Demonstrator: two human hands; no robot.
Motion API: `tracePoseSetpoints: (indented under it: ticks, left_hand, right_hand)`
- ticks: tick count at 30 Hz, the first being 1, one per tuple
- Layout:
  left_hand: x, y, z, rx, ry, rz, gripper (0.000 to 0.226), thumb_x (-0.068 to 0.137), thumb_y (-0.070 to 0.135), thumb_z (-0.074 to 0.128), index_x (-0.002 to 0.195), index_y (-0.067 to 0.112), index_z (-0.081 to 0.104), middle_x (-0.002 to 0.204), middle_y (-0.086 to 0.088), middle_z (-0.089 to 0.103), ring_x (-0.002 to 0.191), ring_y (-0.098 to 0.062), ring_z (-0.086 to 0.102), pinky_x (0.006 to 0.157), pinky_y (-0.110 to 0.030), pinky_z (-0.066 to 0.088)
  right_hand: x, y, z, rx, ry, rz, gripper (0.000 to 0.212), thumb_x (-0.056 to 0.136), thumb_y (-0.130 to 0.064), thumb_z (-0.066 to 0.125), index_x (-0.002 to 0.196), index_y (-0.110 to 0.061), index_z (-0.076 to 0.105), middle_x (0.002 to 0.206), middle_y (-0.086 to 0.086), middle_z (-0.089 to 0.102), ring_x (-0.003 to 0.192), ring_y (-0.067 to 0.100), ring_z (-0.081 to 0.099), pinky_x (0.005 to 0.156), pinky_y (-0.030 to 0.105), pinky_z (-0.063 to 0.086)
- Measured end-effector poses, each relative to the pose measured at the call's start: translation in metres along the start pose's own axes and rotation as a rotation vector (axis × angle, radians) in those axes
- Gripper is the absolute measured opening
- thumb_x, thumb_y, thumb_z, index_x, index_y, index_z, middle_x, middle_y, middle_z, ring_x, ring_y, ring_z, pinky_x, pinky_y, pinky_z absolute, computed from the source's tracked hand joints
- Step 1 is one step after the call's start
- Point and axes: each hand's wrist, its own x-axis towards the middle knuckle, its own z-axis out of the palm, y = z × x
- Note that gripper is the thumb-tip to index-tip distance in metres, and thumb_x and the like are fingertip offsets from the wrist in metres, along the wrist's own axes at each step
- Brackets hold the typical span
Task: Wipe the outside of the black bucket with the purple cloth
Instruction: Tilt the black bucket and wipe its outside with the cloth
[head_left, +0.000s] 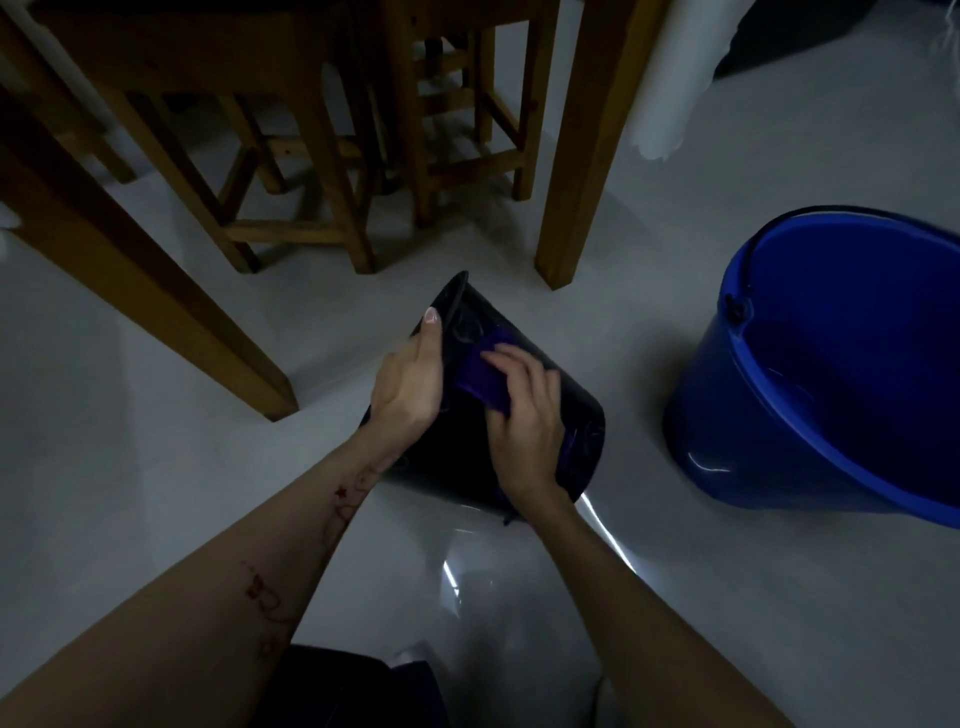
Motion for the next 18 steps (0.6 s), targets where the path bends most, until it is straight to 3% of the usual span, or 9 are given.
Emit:
tracePoseSetpoints:
  ticks: [4,7,10,12,14,18]
  left_hand:
    - [-0.005,-0.018,0.000,-0.070,0.035,0.103,0.065,0.105,0.053,0.023,0.099,0.007,0.069,0.095,-0.017,0.071,0.090,-0.031,0.066,0.082,-0.041,0.051]
    - [-0.012,-0.024,0.004,-0.148,0.022,0.182,0.053,0.108,0.042,0.030,0.097,0.003,0.065,0.092,-0.018,0.068,0.087,-0.029,0.065,0.074,-0.026,0.048]
    - [-0.016,-0.028,-0.004,-0.148,-0.019,0.155,0.049,0.109,0.035,0.031,0.100,0.001,0.066,0.094,-0.018,0.068,0.089,-0.031,0.063,0.078,-0.035,0.047]
    - [-0.012,-0.024,-0.011,-0.073,-0.056,0.103,0.048,0.108,0.029,0.029,0.097,0.002,0.067,0.093,-0.011,0.067,0.088,-0.028,0.061,0.077,-0.034,0.042]
    - [-0.006,-0.015,-0.013,-0.034,-0.045,0.057,0.051,0.108,0.031,0.025,0.098,0.005,0.068,0.101,-0.012,0.068,0.091,-0.025,0.060,0.082,-0.033,0.042]
    - [0.002,0.000,-0.003,-0.142,-0.007,-0.074,0.082,0.098,0.066,0.011,0.127,0.012,0.064,0.123,-0.016,0.068,0.112,-0.032,0.063,0.106,-0.048,0.045]
  right_hand:
    - [0.040,0.011,0.004,-0.036,-0.017,0.041,0.037,0.086,-0.014,0.059,0.123,-0.019,0.059,0.121,0.002,0.062,0.101,0.022,0.051,0.072,0.027,0.042]
    - [0.056,0.043,0.002,-0.115,0.011,0.212,0.028,0.092,-0.019,0.055,0.118,-0.023,0.061,0.114,0.001,0.065,0.097,0.024,0.052,0.069,0.032,0.044]
    - [0.044,0.082,-0.009,-0.141,-0.016,0.385,0.024,0.094,-0.020,0.048,0.113,-0.026,0.060,0.108,0.003,0.064,0.098,0.028,0.055,0.072,0.039,0.049]
    - [0.030,0.095,-0.021,-0.148,-0.039,0.462,0.023,0.093,-0.020,0.050,0.114,-0.024,0.058,0.111,0.005,0.062,0.103,0.029,0.055,0.077,0.042,0.051]
    - [0.015,0.090,-0.029,-0.110,-0.042,0.415,0.027,0.092,-0.016,0.053,0.119,-0.021,0.057,0.117,0.004,0.060,0.109,0.024,0.051,0.084,0.037,0.046]
    - [-0.012,0.035,-0.022,-0.021,-0.053,0.042,0.038,0.084,-0.012,0.050,0.121,-0.017,0.060,0.121,0.003,0.062,0.107,0.019,0.048,0.087,0.010,0.031]
